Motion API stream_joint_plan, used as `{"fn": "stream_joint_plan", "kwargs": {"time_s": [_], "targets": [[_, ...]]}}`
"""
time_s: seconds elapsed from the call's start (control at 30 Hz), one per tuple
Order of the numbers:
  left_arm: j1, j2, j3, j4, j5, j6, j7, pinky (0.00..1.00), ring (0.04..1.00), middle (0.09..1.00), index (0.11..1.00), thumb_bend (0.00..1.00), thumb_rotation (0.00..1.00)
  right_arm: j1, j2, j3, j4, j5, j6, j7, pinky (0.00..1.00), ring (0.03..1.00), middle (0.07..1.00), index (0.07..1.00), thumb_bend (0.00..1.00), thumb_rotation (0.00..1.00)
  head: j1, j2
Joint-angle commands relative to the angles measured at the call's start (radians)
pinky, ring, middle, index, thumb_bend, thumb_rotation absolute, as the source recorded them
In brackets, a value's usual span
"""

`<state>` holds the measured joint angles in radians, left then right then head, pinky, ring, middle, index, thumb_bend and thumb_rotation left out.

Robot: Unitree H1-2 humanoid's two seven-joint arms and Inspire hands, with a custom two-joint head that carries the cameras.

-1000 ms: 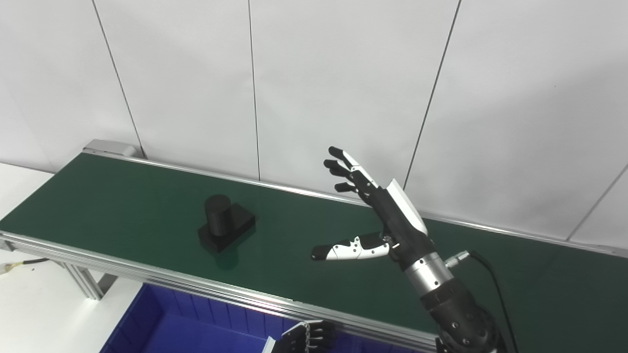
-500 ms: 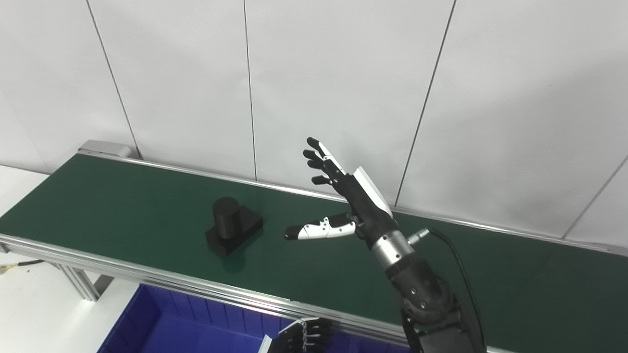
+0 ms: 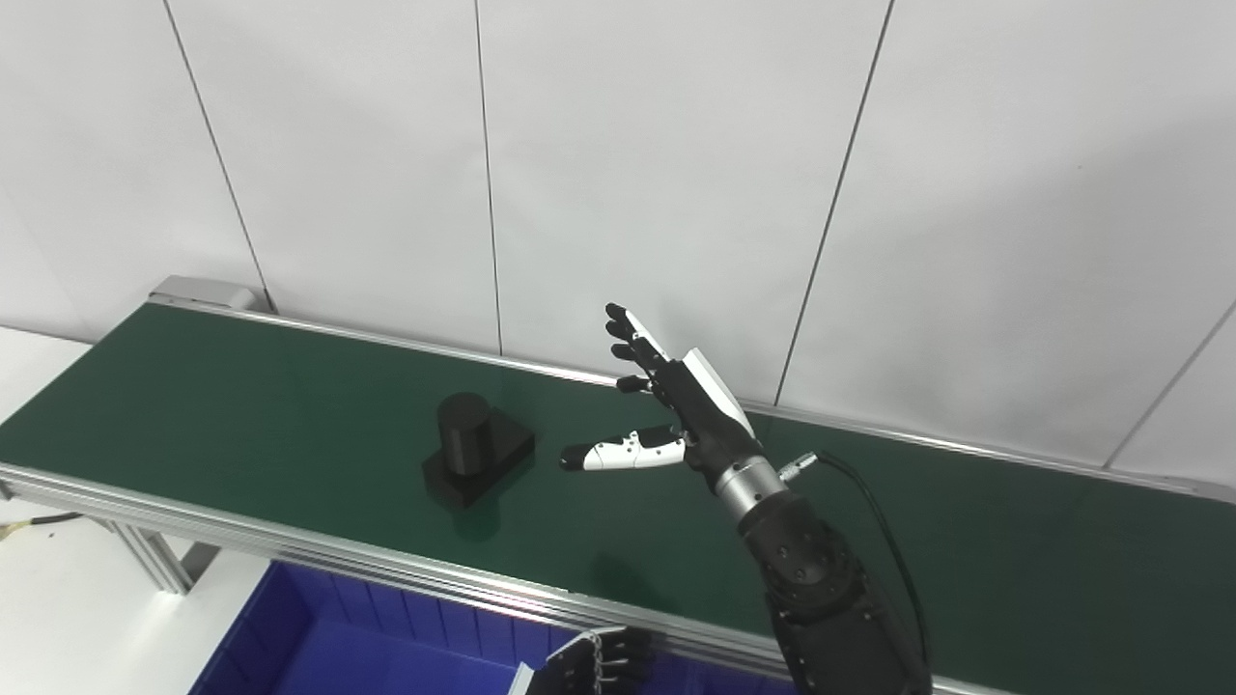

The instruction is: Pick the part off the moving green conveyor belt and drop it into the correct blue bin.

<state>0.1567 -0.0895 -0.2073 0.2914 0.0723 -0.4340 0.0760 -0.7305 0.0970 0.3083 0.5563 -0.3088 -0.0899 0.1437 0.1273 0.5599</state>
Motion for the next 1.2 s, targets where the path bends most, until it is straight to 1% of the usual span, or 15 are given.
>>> {"fn": "stream_joint_plan", "kwargs": {"time_s": [0.0, 0.13, 0.2, 0.27, 0.33, 0.37, 0.4, 0.43, 0.47, 0.57, 0.67, 0.77, 0.83, 1.1, 1.17], "targets": [[-0.009, -0.015, -0.006, -0.02, 0.012, -0.036, 0.011, 0.6, 0.633, 0.669, 0.683, 0.62, 0.0, -0.055, 0.019, 0.001, 0.001, 0.003, -0.073, -0.021, 0.75, 0.924, 1.0, 1.0, 0.87, 0.27, 0.004, 0.001], [-0.004, -0.014, -0.005, -0.029, 0.009, -0.036, 0.011, 0.6, 0.63, 0.668, 0.682, 0.63, 0.0, -0.065, 0.025, 0.003, 0.044, -0.004, -0.092, -0.039, 0.71, 0.908, 1.0, 1.0, 0.87, 0.27, 0.02, 0.006], [-0.003, -0.01, -0.005, -0.032, 0.01, -0.036, 0.011, 0.6, 0.631, 0.668, 0.681, 0.62, 0.0, -0.073, 0.028, 0.004, 0.064, -0.009, -0.096, -0.05, 0.71, 0.915, 1.0, 1.0, 0.85, 0.23, 0.024, 0.01], [0.0, -0.009, -0.005, -0.034, 0.009, -0.036, 0.009, 0.6, 0.633, 0.67, 0.681, 0.61, 0.0, -0.082, 0.032, 0.004, 0.085, -0.013, -0.099, -0.057, 0.7, 0.906, 0.999, 1.0, 0.85, 0.22, 0.025, 0.01], [0.002, -0.01, -0.005, -0.035, 0.008, -0.036, 0.008, 0.61, 0.639, 0.673, 0.682, 0.62, 0.0, -0.092, 0.033, 0.006, 0.11, -0.009, -0.099, -0.05, 0.75, 0.934, 1.0, 1.0, 0.85, 0.2, 0.027, 0.005], [0.003, -0.01, -0.006, -0.035, 0.01, -0.036, 0.009, 0.61, 0.639, 0.673, 0.683, 0.62, 0.0, -0.097, 0.033, 0.008, 0.123, -0.008, -0.099, -0.042, 0.76, 0.937, 1.0, 1.0, 0.85, 0.2, 0.027, 0.005], [0.001, -0.007, -0.009, -0.032, 0.007, -0.036, 0.005, 0.61, 0.638, 0.672, 0.679, 0.62, 0.0, -0.098, 0.035, 0.008, 0.132, -0.002, -0.097, -0.033, 0.78, 0.954, 1.0, 1.0, 0.85, 0.2, 0.032, 0.003], [-0.001, -0.005, -0.011, -0.029, 0.004, -0.036, 0.002, 0.61, 0.637, 0.671, 0.678, 0.62, 0.0, -0.097, 0.036, 0.008, 0.137, 0.003, -0.096, -0.027, 0.82, 0.976, 1.0, 1.0, 0.85, 0.17, 0.032, 0.003], [-0.002, -0.004, -0.013, -0.029, 0.002, -0.036, 0.0, 0.6, 0.637, 0.671, 0.678, 0.62, 0.0, -0.094, 0.037, 0.007, 0.145, 0.002, -0.105, -0.034, 0.83, 0.98, 1.0, 1.0, 0.85, 0.16, 0.031, 0.003], [0.002, -0.006, -0.015, -0.032, 0.001, -0.036, -0.001, 0.6, 0.64, 0.669, 0.676, 0.62, 0.0, -0.087, 0.037, 0.008, 0.164, -0.008, -0.124, -0.055, 0.82, 0.962, 0.993, 1.0, 0.85, 0.1, 0.028, 0.004], [0.008, -0.014, -0.016, -0.035, -0.007, -0.036, -0.005, 0.61, 0.634, 0.665, 0.673, 0.62, 0.0, -0.085, 0.027, 0.017, 0.181, -0.018, -0.125, -0.045, 0.82, 0.977, 0.999, 1.0, 0.85, 0.12, 0.032, 0.006], [0.008, -0.018, -0.019, -0.03, -0.008, -0.036, -0.003, 0.61, 0.632, 0.663, 0.669, 0.62, 0.0, -0.077, 0.019, 0.018, 0.184, -0.013, -0.142, -0.037, 0.83, 0.991, 1.0, 1.0, 0.86, 0.14, 0.026, 0.005], [0.008, -0.017, -0.02, -0.026, -0.006, -0.036, -0.001, 0.62, 0.639, 0.668, 0.669, 0.61, 0.0, -0.072, 0.019, 0.018, 0.18, -0.017, -0.139, -0.046, 0.82, 0.985, 1.0, 1.0, 0.86, 0.16, 0.022, 0.002], [0.007, -0.019, -0.018, -0.02, -0.03, -0.036, -0.017, 0.62, 0.635, 0.667, 0.67, 0.6, 0.0, -0.081, 0.029, 0.022, 0.209, -0.032, -0.132, -0.073, 0.82, 0.976, 1.0, 1.0, 0.85, 0.16, -0.004, 0.003], [0.005, -0.016, -0.019, -0.018, -0.029, -0.036, -0.018, 0.62, 0.635, 0.669, 0.673, 0.6, 0.0, -0.085, 0.032, 0.023, 0.219, -0.037, -0.127, -0.08, 0.8, 0.956, 0.993, 1.0, 0.86, 0.16, -0.009, 0.004]]}}
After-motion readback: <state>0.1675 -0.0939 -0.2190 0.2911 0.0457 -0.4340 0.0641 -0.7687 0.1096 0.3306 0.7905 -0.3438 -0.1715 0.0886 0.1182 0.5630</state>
